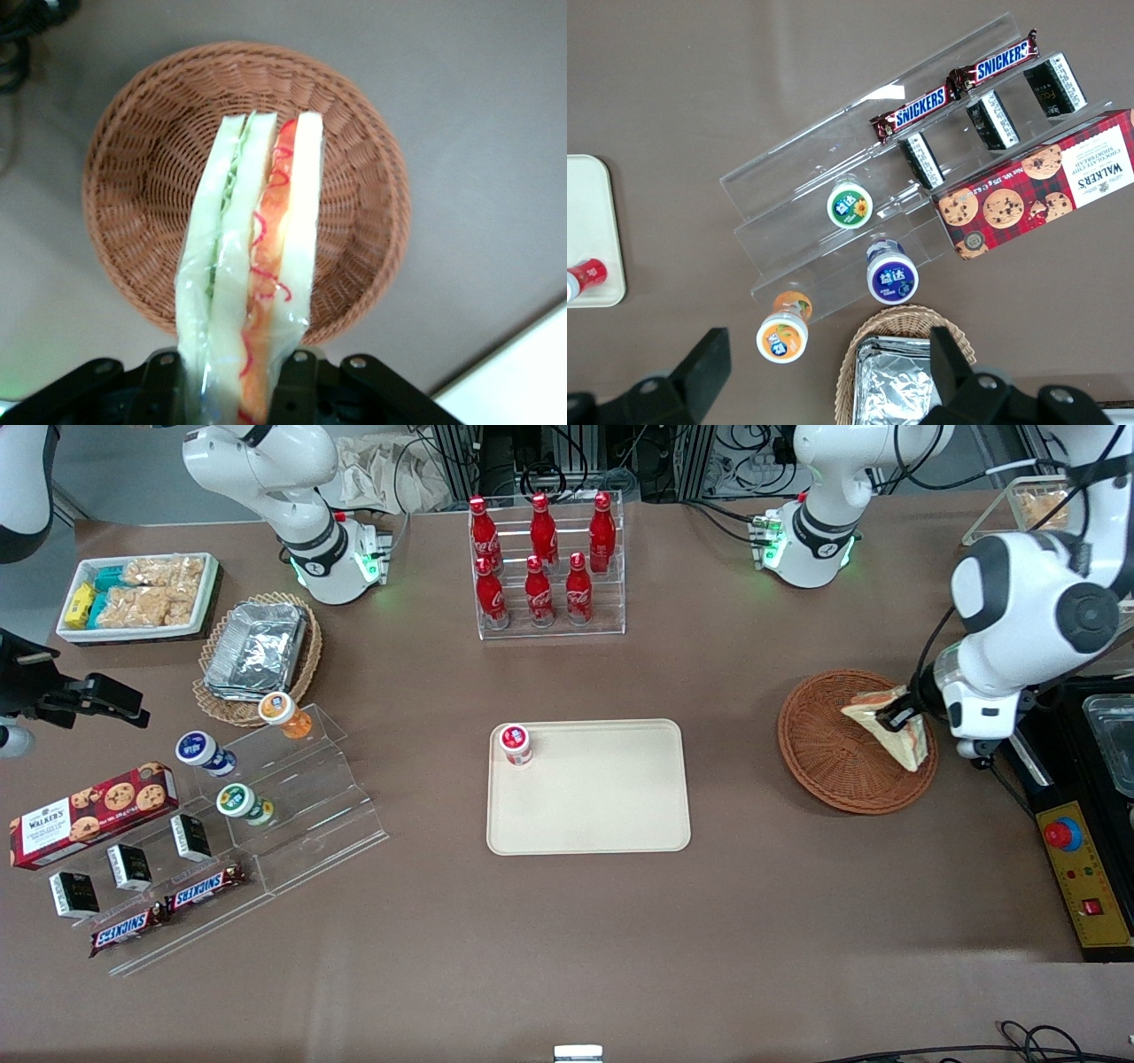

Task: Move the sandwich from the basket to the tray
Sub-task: 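Lift the sandwich up out of the basket with the left gripper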

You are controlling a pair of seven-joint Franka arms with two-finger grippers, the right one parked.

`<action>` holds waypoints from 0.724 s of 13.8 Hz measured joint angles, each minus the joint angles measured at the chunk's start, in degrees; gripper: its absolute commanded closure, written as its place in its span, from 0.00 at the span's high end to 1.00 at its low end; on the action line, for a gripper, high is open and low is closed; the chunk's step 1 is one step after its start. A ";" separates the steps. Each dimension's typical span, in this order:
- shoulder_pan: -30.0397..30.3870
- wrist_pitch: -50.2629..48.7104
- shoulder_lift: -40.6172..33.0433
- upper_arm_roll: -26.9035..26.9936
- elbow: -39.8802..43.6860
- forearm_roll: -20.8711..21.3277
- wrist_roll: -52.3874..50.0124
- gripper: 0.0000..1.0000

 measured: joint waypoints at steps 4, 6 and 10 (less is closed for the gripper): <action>-0.28 -7.64 0.00 -1.76 10.28 0.25 3.12 0.30; -0.28 -9.28 0.13 -3.04 13.10 0.27 6.59 0.30; -0.40 -9.63 2.94 -10.51 16.12 0.30 8.27 0.31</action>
